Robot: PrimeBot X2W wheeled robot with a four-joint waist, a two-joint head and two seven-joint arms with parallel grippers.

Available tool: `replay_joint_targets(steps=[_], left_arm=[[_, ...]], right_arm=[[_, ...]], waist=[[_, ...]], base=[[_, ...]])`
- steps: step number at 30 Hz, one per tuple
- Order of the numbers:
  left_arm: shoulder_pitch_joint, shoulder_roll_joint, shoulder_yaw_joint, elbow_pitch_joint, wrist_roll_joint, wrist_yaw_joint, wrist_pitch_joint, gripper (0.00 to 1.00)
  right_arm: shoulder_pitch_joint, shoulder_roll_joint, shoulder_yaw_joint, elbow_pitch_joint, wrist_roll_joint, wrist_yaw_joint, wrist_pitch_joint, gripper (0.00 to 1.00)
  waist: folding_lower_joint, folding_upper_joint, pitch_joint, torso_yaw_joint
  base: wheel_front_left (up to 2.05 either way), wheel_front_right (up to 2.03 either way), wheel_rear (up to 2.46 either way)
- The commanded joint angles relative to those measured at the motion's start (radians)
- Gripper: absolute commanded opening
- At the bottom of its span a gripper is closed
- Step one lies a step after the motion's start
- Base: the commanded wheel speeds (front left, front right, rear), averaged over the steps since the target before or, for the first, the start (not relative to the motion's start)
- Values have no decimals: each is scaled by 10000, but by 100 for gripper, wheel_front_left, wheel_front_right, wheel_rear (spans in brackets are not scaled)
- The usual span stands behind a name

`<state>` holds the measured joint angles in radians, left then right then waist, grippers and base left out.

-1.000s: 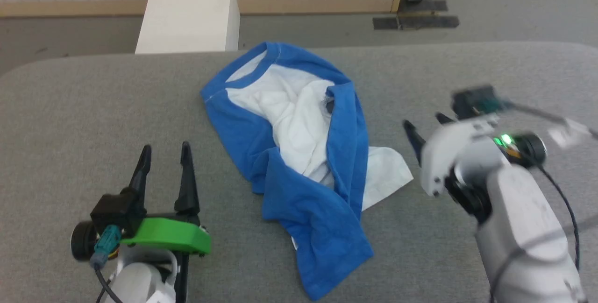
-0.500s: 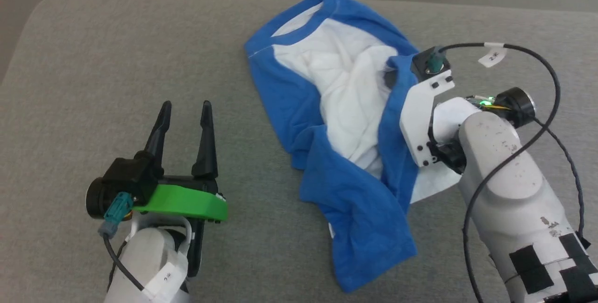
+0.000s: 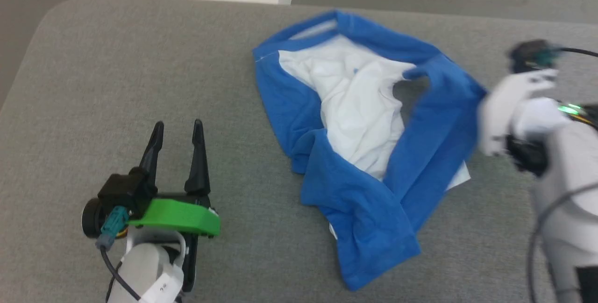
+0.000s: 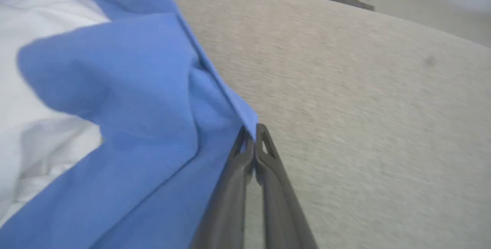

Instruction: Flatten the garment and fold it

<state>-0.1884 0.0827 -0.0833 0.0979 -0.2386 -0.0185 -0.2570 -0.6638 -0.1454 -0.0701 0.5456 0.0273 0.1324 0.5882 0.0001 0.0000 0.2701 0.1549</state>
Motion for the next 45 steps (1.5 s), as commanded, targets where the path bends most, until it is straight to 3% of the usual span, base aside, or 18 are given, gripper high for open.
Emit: replay_joint_targets(steps=[1, 6, 11, 12, 13, 21, 24, 27, 31, 34, 42, 43, 44, 45], left_arm=[[168, -73, 36, 44, 69, -72, -47, 100], [485, -110, 150, 56, 109, -113, -47, 100], [705, -88, 278, 74, 145, -158, -47, 100], [760, -86, 295, 104, 138, -170, -47, 100], [793, -86, 300, 134, 134, -180, -47, 100], [325, -169, 155, 282, -482, -395, 342, 100], [-209, -224, -73, 176, -1041, -519, 1068, 100], [-716, -265, -351, 361, -1620, -467, 2329, 100], [-1501, -293, -908, 958, -2129, -105, 4673, 100], [-2144, -294, -1141, 1546, -2156, 430, 6373, 100], [-2943, 134, -1494, 3042, -1689, 1426, 9048, 100], [-2896, 166, -1460, 3117, -1764, 1464, 9263, 97], [-2862, 181, -1438, 3093, -1821, 1435, 9289, 85], [-2818, 184, -1403, 3024, -1894, 1380, 9213, 0]], right_arm=[[495, -303, -492, -335, 46, -17, -1, 0], [2482, -812, -2957, -1863, -254, -17, 641, 0], [4057, -163, -4555, -2838, -494, -17, 1215, 0], [4244, 41, -4662, -3025, -455, -17, 1139, 35], [4367, 149, -4684, -3195, -426, -17, 991, 100], [4762, 740, -4799, -5493, 73, -17, -2932, 100], [5153, 917, -4554, -6359, 262, -17, -4243, 100], [5669, 944, -4176, -6464, 1000, -17, -4721, 100], [6283, 948, -3548, -6211, 1719, -17, -5160, 100], [6459, 950, -3086, -5905, 1879, -17, -5408, 100], [6343, 951, -2248, -5308, 2035, -17, -5866, 100], [6314, 951, -2183, -5255, 2054, -17, -5916, 100], [6299, 951, -2166, -5221, 2067, -17, -5960, 100], [6292, 951, -2183, -5191, 2086, -17, -6019, 100]], waist=[[-1, 0, -867, -812], [-1, 0, -1226, -1196], [-1, 0, -1342, -1488], [-1, 0, -1366, -1542], [-1, 0, -1387, -1569], [-1, 0, -1662, -1610], [-1, 0, -1695, -1746], [-1, 0, -1690, -1960], [-1, 0, -1589, -2355], [-1, 0, -1425, -2718], [-1, 0, -1015, -3490], [-1, 0, -988, -3551], [-1, 0, -970, -3562], [-1, 0, -941, -3537]], base=[[0, 0, 0], [0, 0, 0], [0, 0, 0], [0, 0, 0], [0, 0, 0], [0, 0, 0], [0, 0, 0], [0, 0, 0], [0, 0, 0], [0, 0, 0], [0, 0, 0], [0, 0, 0], [0, 0, 0], [0, 0, 0]])
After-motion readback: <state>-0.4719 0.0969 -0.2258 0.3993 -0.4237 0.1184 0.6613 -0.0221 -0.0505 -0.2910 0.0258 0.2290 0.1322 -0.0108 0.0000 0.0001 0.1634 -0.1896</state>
